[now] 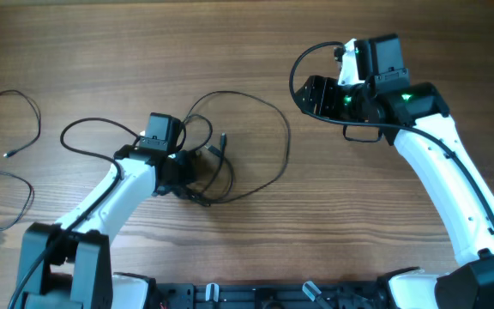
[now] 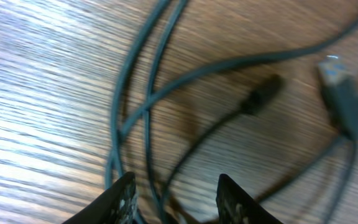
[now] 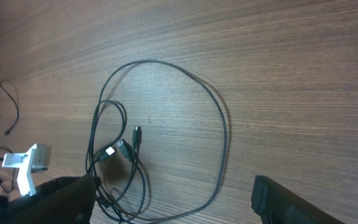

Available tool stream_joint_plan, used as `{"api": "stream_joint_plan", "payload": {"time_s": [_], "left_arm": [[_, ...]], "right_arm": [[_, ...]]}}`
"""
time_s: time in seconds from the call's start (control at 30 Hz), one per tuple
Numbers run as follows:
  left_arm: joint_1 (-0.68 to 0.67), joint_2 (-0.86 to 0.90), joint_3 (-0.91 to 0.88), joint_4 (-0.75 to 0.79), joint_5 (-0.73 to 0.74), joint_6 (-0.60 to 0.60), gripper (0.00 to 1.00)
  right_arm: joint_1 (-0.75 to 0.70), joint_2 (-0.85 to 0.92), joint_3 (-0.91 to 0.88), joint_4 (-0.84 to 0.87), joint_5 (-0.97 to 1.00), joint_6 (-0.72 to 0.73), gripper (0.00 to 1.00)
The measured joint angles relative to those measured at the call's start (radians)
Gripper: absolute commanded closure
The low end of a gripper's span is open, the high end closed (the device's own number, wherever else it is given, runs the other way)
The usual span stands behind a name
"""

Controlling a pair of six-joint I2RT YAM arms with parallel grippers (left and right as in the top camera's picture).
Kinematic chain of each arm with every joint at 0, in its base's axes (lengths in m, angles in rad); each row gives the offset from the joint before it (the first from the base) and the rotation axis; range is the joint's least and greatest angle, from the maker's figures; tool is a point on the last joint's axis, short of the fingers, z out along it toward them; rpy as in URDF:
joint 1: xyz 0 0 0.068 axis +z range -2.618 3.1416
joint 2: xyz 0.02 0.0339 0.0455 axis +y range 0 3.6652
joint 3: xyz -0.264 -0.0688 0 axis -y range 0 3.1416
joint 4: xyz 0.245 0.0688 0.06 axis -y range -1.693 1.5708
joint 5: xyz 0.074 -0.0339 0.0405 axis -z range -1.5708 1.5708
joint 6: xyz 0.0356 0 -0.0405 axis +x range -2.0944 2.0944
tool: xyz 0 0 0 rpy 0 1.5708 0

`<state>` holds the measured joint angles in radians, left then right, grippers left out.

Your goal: Untangle cables

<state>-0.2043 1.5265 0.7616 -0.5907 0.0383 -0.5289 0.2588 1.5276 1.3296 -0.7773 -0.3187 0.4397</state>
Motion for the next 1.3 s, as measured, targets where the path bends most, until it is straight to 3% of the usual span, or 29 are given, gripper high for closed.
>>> {"api": "stream_joint_plan", "payload": {"time_s": [0.33, 0.43, 0.6, 0.7, 0.77, 0.8, 0.87, 1.07, 1.3], "left_arm": [[-0.005, 0.018, -0.003, 0.071, -0.037, 0.016, 0.66], [-0.010, 0.048, -0.003, 0.084, -0.031, 0.019, 0.96], [-0.012, 0.067, -0.002, 0.090, -0.026, 0.023, 0.96], [-0.012, 0.045, 0.062, -0.028, -0.012, 0.023, 0.96], [-0.012, -0.014, 0.177, -0.136, 0.011, 0.023, 0.96], [-0.012, -0.104, 0.332, -0.183, 0.051, 0.023, 0.96], [-0.012, -0.169, 0.422, -0.202, 0.106, 0.023, 0.96], [-0.012, -0.369, 0.610, -0.145, 0.290, 0.022, 0.96], [0.027, -0.383, 0.641, -0.062, 0.328, 0.006, 0.96]], "right_arm": [[0.000, 0.000, 0.000, -0.001, 0.003, 0.000, 0.17], [0.000, 0.000, 0.000, -0.001, 0.003, 0.000, 0.17], [0.000, 0.000, 0.000, -0.001, 0.003, 0.000, 0.17], [0.000, 0.000, 0.000, 0.000, 0.003, 0.000, 0.16], [0.000, 0.000, 0.000, 0.000, 0.003, 0.000, 0.16], [0.000, 0.000, 0.000, 0.000, 0.002, -0.005, 0.16], [0.000, 0.000, 0.000, 0.008, -0.015, -0.024, 0.16], [0.000, 0.000, 0.000, 0.082, -0.274, -0.127, 0.21], [0.029, -0.002, 0.000, 0.147, -0.560, -0.187, 0.25]]}}
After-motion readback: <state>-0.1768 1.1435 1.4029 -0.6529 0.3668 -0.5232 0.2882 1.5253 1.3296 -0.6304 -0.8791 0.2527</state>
